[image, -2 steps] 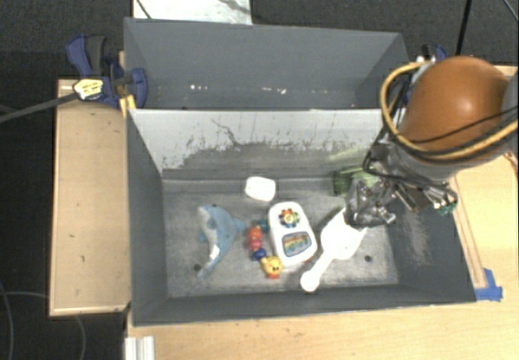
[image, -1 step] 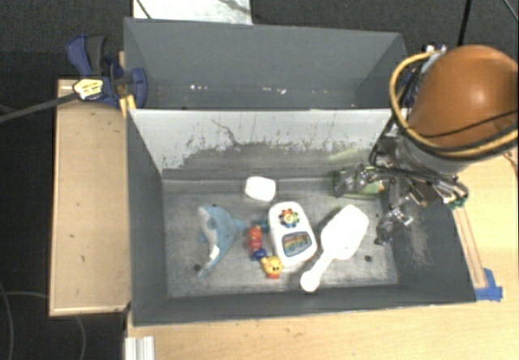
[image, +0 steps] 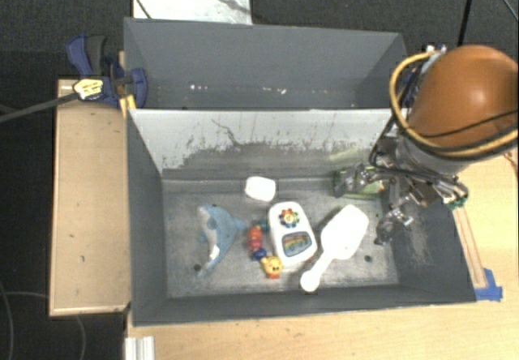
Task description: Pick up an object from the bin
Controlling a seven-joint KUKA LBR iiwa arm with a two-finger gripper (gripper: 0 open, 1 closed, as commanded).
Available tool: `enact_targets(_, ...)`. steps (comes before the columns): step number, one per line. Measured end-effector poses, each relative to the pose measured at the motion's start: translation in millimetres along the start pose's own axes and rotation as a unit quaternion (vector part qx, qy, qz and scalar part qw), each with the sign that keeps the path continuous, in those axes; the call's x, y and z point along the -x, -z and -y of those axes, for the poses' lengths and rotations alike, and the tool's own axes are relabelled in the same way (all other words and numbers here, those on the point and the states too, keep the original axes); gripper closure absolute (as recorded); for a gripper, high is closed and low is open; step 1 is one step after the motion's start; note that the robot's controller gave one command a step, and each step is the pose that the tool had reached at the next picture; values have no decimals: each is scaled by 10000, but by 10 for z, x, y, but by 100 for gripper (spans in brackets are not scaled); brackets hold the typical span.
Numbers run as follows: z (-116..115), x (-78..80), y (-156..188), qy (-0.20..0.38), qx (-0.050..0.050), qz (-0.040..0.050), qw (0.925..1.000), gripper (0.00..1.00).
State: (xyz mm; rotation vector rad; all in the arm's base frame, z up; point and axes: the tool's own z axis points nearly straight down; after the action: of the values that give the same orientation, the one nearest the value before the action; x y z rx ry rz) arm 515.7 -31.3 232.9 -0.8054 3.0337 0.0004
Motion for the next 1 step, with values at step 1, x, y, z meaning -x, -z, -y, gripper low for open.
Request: enact_targets(1,365,123,-1469,-9,6,-8,10000,100)
